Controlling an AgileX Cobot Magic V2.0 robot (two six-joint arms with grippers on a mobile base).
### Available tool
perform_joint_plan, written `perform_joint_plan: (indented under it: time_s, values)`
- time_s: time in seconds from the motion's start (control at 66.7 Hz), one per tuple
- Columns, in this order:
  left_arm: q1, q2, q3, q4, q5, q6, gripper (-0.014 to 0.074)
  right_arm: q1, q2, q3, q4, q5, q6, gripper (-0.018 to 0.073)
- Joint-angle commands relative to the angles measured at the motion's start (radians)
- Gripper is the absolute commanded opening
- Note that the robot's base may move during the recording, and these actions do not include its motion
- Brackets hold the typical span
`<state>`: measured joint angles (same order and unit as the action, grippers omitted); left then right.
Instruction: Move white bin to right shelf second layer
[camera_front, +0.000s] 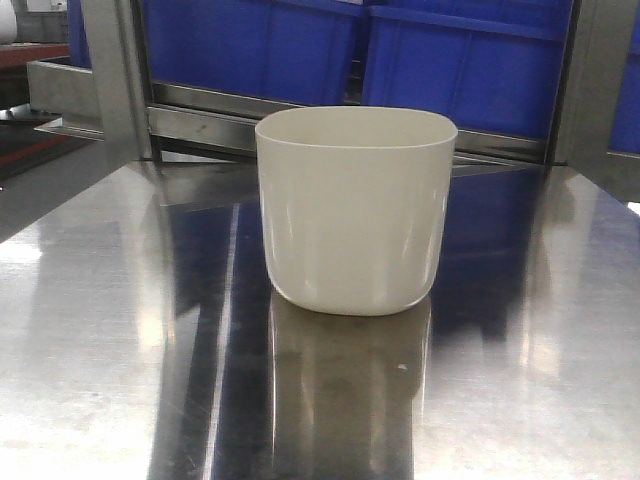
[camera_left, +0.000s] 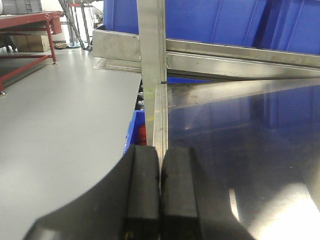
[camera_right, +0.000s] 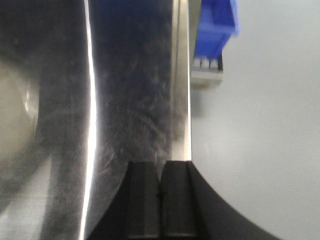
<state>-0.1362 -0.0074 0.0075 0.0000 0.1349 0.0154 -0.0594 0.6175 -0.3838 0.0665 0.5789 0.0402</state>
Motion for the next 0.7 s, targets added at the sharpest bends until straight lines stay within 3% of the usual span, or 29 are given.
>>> perform_joint_plan:
  time_s: [0.0,0.09,0.195,0.3,0.54,0.69]
  values:
    - [-0.001,-0.015,0.037,0.000,-0.087,-0.003,0.0085,0.011,0.092,-0.105,-0.072,0.012,0.127,0.0058]
    - [-0.001,-0.015,0.037,0.000,-0.087,-0.003,0.0085,0.051,0.168,-0.190,-0.215,0.068,0.282,0.0120]
    - [-0.001,-0.015,0.037,0.000,-0.087,-0.003,0.0085,0.118,0.254,-0.287,-0.309,0.137,0.433,0.0289]
    - [-0.001,-0.015,0.037,0.000,-0.087,-0.003,0.0085,0.202,0.329,-0.370,-0.356,0.165,0.494,0.0410]
    - [-0.001,-0.015,0.037,0.000,-0.087,-0.003,0.0085,0.397,0.527,-0.589,-0.339,0.192,0.505,0.0424]
    - [-0.001,-0.015,0.037,0.000,-0.087,-0.003,0.0085,0.457,0.684,-0.780,-0.330,0.364,0.650,0.0424]
